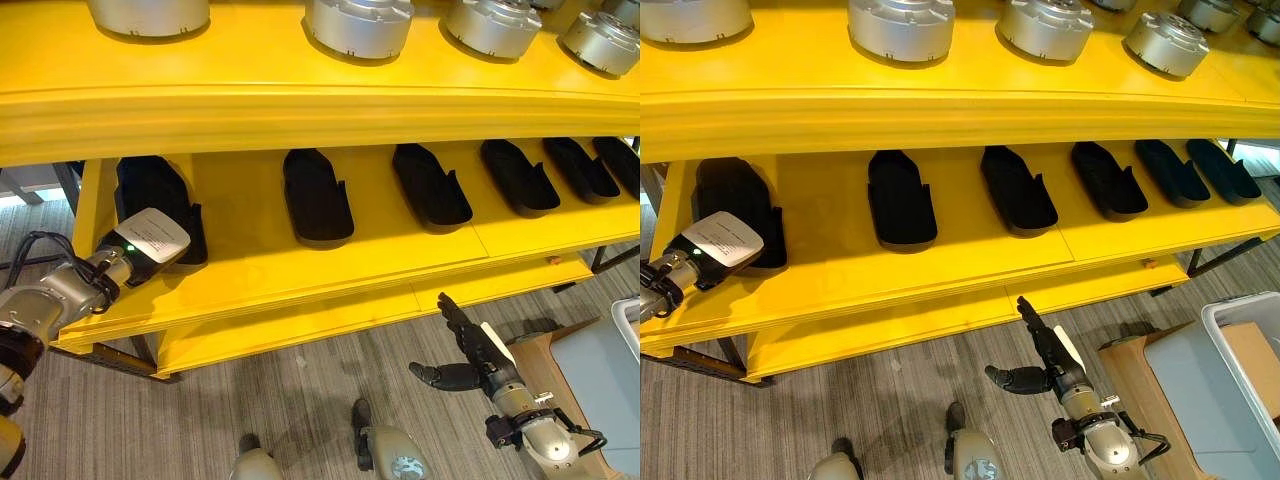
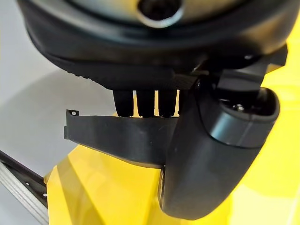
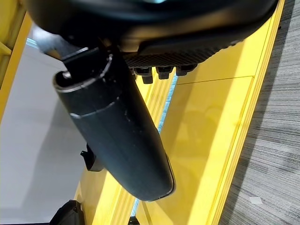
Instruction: Move parts from the plastic box to the shelf.
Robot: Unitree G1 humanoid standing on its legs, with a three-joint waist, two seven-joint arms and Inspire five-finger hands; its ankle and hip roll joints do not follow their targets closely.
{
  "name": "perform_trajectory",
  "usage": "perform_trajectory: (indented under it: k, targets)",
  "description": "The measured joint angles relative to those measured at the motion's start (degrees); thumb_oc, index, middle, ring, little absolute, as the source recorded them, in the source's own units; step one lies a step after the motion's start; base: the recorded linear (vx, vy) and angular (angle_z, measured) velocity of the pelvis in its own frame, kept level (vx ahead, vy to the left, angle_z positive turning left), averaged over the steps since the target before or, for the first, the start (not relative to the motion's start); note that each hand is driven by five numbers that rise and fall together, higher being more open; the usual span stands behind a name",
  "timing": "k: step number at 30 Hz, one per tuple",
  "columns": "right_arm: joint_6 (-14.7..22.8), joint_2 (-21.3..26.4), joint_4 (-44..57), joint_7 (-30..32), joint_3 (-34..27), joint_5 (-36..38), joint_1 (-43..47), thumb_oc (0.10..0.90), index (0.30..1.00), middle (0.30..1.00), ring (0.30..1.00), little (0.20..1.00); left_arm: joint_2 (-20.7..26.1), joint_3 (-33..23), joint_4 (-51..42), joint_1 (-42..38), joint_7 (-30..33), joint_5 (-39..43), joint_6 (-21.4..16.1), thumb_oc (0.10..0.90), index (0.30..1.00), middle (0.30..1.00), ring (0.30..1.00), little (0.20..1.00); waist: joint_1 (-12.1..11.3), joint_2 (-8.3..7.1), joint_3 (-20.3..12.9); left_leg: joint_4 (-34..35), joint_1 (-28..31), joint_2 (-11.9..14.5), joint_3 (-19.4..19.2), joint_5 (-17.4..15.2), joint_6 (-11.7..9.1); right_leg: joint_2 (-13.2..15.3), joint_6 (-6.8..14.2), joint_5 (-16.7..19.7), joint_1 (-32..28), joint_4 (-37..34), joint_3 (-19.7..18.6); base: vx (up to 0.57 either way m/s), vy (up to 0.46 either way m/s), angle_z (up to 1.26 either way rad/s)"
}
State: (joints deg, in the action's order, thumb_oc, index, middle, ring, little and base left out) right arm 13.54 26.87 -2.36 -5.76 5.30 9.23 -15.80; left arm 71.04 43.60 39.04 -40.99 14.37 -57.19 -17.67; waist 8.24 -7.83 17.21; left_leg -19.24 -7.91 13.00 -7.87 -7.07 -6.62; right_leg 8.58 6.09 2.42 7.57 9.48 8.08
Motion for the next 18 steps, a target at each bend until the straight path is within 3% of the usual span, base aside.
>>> perform_trajectory:
  k: [12,13,14,18]
  targets:
    - [-0.01,-0.01,0.0,0.0,-0.66,0.0,0.01,0.9,1.0,1.0,1.0,1.0,-0.01,-1.26,-0.15,1.16,-0.13,0.21,-0.03,0.4,0.3,0.3,0.3,0.3,0.16,0.11,-0.16,-1.5,-1.23,0.03,0.35,-0.42,0.23,0.1,0.0,0.08,0.65,0.58,-0.02,0.0,0.0,0.0]
    - [-0.01,-0.01,0.0,0.0,-0.66,0.0,0.0,0.9,1.0,1.0,1.0,1.0,-0.02,-1.26,-0.03,1.27,-0.14,0.27,-0.01,0.68,0.693,0.693,0.693,0.693,0.15,0.1,-0.18,-1.58,-1.31,0.01,0.34,-0.42,0.24,0.14,0.03,0.1,0.81,0.67,-0.07,0.0,-0.001,-0.03]
    - [-0.06,-0.01,0.0,-0.01,-0.67,-0.01,-0.04,0.9,1.0,1.0,1.0,1.0,-0.05,-1.32,0.26,1.38,-0.24,0.47,0.05,0.9,1.0,1.0,1.0,1.0,0.13,0.1,-0.18,-1.64,-1.39,0.0,0.35,-0.42,0.25,0.16,0.08,0.18,0.91,0.74,-0.09,0.0,0.0,0.0]
    - [-0.1,-0.01,0.0,-0.01,-0.75,-0.01,0.0,0.9,1.0,1.0,1.0,1.0,-0.41,-3.98,0.8,2.37,-1.44,0.63,0.16,0.9,1.0,1.0,1.0,1.0,0.09,0.11,-0.21,-1.71,-1.38,0.04,0.35,-0.41,0.24,0.1,0.04,0.21,0.9,0.86,-0.09,0.0,0.0,0.0]
